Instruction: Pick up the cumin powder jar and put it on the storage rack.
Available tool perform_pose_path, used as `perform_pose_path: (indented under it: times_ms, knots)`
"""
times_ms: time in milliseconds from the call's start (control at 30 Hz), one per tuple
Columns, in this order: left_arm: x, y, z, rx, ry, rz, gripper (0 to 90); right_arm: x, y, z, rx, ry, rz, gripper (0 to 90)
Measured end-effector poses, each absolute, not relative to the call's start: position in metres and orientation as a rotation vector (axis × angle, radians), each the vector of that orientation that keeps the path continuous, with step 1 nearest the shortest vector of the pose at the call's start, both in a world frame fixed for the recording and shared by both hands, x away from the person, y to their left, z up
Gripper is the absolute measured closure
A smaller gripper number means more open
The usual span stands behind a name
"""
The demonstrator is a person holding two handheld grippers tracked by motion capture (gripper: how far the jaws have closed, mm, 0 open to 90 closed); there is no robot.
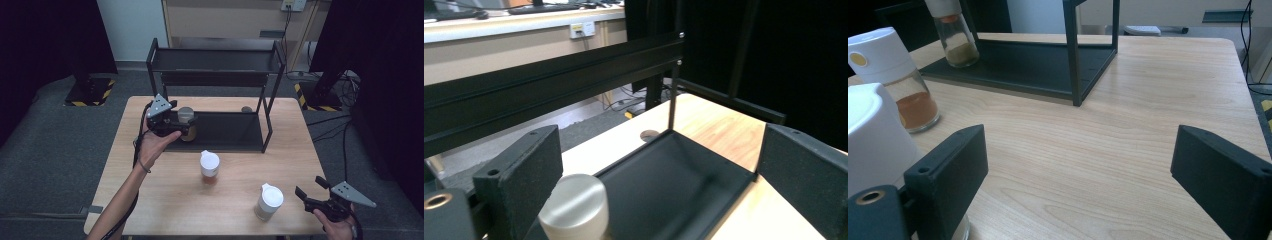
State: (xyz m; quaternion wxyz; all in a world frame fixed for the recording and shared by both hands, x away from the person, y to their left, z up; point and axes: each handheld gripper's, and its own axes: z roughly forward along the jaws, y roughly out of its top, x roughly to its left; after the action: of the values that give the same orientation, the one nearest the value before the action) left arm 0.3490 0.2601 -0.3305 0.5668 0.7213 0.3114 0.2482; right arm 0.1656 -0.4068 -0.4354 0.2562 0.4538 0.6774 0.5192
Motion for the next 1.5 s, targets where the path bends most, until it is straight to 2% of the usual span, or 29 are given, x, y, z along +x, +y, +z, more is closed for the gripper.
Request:
perform_pose_path:
  times_ms: [333, 600, 1500]
  knots:
    - [0.334, 0.272, -0.323, 1.743, 0.669, 0.499, 2.8, 0.166, -0.406, -0.435, 1.230, 1.841, 1.405, 8.5]
    - [0.314, 0.286, -0.327, 1.725, 0.664, 0.496, 2.8, 0.166, -0.406, -0.435, 1.232, 1.840, 1.404, 8.5]
    - [0.246, 0.320, -0.386, 1.682, 0.722, 0.531, 3.0, 0.166, -0.405, -0.435, 1.236, 1.840, 1.396, 8.6]
